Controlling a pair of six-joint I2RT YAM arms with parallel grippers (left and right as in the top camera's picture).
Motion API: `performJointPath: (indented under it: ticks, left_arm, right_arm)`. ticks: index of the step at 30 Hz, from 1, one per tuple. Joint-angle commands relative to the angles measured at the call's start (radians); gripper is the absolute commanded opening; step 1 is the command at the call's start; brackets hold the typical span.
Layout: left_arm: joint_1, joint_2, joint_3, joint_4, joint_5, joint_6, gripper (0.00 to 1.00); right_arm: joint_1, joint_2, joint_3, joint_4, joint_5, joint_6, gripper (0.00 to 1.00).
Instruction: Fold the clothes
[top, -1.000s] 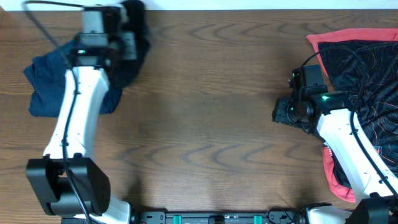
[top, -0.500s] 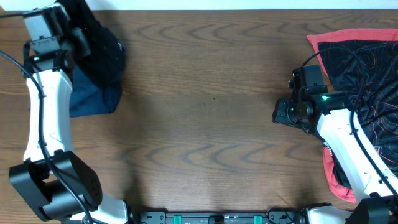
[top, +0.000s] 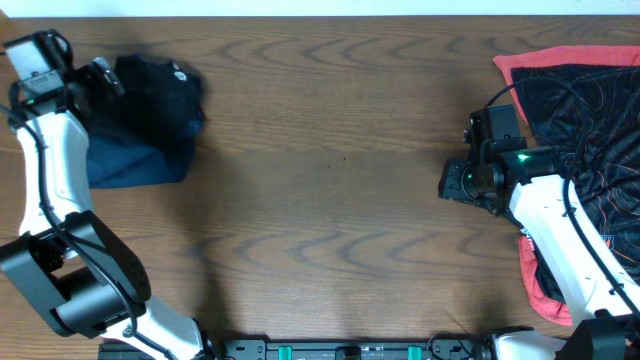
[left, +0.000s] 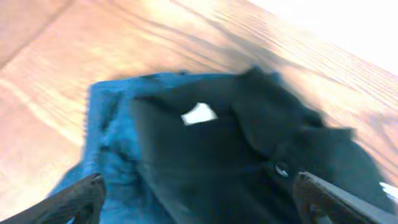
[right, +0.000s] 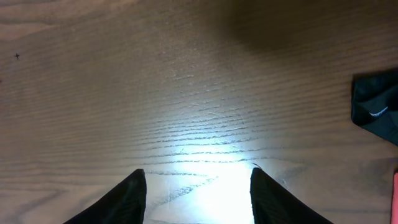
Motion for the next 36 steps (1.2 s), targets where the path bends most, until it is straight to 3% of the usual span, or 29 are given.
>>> performJointPath:
  ticks: [1, 6, 9, 23, 28, 32, 36]
  left_arm:
    - [0.025, -0.005, 0.008, -0.006, -0.053, -0.058, 0.98]
    - [0.012, -0.005, 0.008, -0.044, -0.047, -0.057, 0.98]
    - [-0.016, -0.006, 0.008, -0.06, -0.038, -0.056, 0.98]
    - [-0.378, -0.029, 0.013, -0.138, 0.024, 0.006, 0.98]
    - [-0.429, -0.076, 0.016, -0.283, 0.024, 0.002, 0.98]
    - [-0.43, -0.189, 0.016, -0.417, 0.025, -0.074, 0.98]
    - [-0.437, -0.335, 0.016, -0.529, 0.025, -0.076, 0.98]
  right_arm:
    - [-0.006, -0.006, 0.011, 0.007, 0.01, -0.012, 0.59]
    - [-0.006, -0.006, 0.011, 0.026, 0.01, -0.012, 0.89]
    - [-0.006, -0.006, 0.011, 0.047, 0.01, -0.013, 0.98]
    - [-0.013, -0.006, 0.012, 0.405, 0.16, -0.131, 0.99]
    - [-0.02, -0.024, 0.064, 0.336, 0.163, -0.188, 0.99]
    - [-0.02, -0.114, 0.102, 0.274, 0.183, -0.192, 0.99]
    - [-0.019, -0.248, 0.104, 0.239, 0.2, -0.173, 0.99]
